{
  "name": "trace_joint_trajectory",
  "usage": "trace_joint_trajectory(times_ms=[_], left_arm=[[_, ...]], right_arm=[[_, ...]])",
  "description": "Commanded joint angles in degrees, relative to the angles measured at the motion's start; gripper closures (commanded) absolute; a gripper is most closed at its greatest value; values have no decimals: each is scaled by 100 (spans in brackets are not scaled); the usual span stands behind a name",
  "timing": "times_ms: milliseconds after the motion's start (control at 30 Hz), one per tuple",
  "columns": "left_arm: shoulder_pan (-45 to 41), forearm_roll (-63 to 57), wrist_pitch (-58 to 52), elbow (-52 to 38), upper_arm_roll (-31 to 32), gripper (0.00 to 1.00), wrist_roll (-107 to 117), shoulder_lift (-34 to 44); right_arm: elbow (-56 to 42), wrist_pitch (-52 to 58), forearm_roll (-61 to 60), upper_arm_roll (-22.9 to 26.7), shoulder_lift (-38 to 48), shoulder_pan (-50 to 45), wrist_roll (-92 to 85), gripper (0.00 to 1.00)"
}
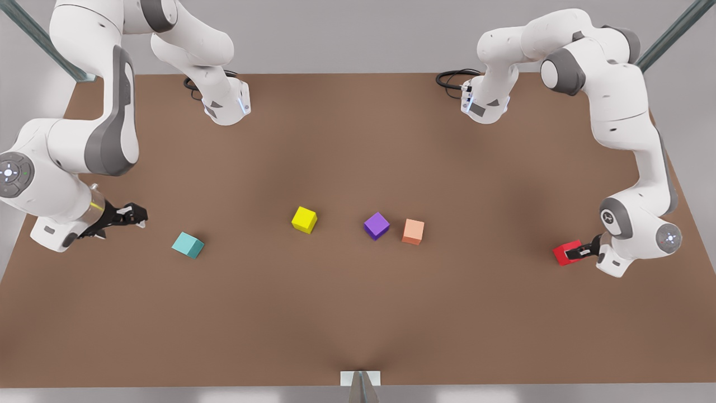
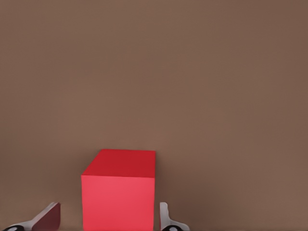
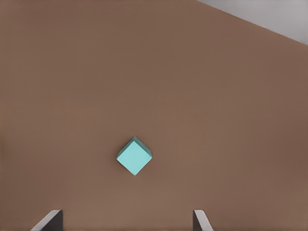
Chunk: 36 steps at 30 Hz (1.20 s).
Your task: Pick up red wooden cube and pass to hand red wooden cube and place in blue wooden cube
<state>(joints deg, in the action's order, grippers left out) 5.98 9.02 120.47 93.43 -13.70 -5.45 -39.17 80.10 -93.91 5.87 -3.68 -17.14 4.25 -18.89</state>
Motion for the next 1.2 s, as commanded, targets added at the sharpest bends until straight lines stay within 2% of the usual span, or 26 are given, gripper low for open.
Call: trace_joint_trajectory(times_ms=[0,400,433,467,500,700,733,767,800,867,933,967,1000,1033,1100,1167], left_arm=[[0,3,90,35,-1,0,-52,-46],[-61,56,284,0,8,0,-44,-460],[-61,222,406,0,8,8,-52,-460],[-61,240,512,0,8,25,-52,-486],[-70,240,512,0,8,31,-52,-512],[-61,231,424,-44,254,31,-26,-363],[-53,240,346,-70,367,31,-8,-337],[9,258,197,-123,473,31,114,-328],[202,390,-339,-281,1036,31,711,-266],[176,1022,-1991,-1045,1458,31,966,-275],[185,1716,-3301,-1714,2231,31,1591,-284],[185,1910,-3574,-1811,2547,31,1609,-284],[202,2524,-3899,-1907,2838,31,1626,-284],[176,3026,-3935,-1907,3039,31,1617,-336],[97,3694,-3470,-1925,3839,31,1626,-530],[-413,4309,-2643,-2056,4015,31,1582,-784]], right_arm=[[-4,-4,-121,16,0,5,-27,0],[14,119,-121,25,-79,-3,-107,0],[14,119,-113,16,-87,-4,-107,0],[14,119,-113,16,-87,-4,-107,0],[5,119,-121,25,-87,-4,-107,0],[-39,101,-191,-19,-184,-21,-308,0],[-74,66,-560,-37,-315,-82,-1587,0],[-100,110,-1338,-46,-456,-48,-2091,0],[-100,136,-1730,-54,-553,-91,-2462,0],[-109,145,-1940,-89,-860,-223,-2839,0],[-214,119,-2389,-89,-1116,-223,-3885,0],[-319,101,-2511,-107,-1291,-223,-4254,0],[-899,92,-3249,-107,-1914,-258,-4492,0],[-1225,93,-3865,-107,-2311,-258,-4790,0],[-1225,84,-4770,-221,-2689,-267,-5187,0],[-1225,57,-5210,-503,-2750,-267,-5494,0]])
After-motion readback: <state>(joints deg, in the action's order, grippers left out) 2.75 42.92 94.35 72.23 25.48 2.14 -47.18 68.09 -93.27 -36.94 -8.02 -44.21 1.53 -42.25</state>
